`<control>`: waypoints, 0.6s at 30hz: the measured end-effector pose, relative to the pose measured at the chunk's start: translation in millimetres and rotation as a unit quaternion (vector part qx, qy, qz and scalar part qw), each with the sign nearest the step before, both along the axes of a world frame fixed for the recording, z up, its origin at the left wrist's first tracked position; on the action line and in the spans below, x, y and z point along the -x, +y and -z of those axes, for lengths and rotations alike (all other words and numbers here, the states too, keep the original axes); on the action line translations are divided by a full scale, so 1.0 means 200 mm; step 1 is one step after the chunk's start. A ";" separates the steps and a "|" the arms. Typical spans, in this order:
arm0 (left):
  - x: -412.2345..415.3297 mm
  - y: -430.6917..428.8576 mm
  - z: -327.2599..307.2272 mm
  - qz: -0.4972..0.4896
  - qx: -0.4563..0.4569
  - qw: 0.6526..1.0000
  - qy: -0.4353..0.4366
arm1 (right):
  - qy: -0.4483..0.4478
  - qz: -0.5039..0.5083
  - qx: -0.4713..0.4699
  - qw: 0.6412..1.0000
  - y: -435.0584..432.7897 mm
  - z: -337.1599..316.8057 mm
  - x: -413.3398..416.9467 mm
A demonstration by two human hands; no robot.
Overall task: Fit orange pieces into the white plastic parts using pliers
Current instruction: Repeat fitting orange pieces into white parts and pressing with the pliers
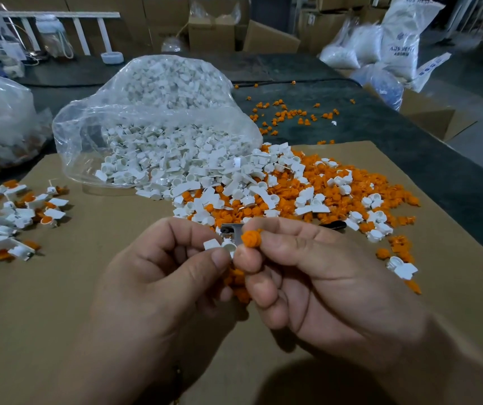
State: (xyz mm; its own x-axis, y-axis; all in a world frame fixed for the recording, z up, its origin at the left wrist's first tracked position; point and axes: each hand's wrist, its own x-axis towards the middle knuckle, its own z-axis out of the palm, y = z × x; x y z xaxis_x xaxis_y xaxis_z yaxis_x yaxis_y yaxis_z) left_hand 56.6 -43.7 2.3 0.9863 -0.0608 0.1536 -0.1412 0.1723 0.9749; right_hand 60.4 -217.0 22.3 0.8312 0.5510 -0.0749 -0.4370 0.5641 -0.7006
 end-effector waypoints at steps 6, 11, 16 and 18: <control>0.00 0.00 -0.01 -0.011 -0.017 1.000 0.004 | -0.112 0.091 0.139 0.980 0.03 0.03 0.02; 0.00 -0.01 0.00 -0.014 0.001 1.000 -0.011 | -0.309 0.193 0.421 0.831 0.03 0.03 0.07; -0.01 0.00 0.02 -0.012 -0.038 0.999 -0.026 | -0.423 0.210 0.524 0.709 0.03 0.02 0.07; -0.01 0.01 0.02 -0.011 -0.051 0.998 -0.029 | -0.470 0.224 0.561 0.644 0.03 0.02 0.06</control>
State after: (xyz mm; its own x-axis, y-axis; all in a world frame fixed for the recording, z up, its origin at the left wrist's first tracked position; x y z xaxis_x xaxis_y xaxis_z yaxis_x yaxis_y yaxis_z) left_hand 58.1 -42.1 -2.5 0.9771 -0.0576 0.2048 -0.2008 0.0688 0.9772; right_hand 47.5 -210.3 19.3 0.8564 0.2776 0.4354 0.5079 -0.6046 -0.6136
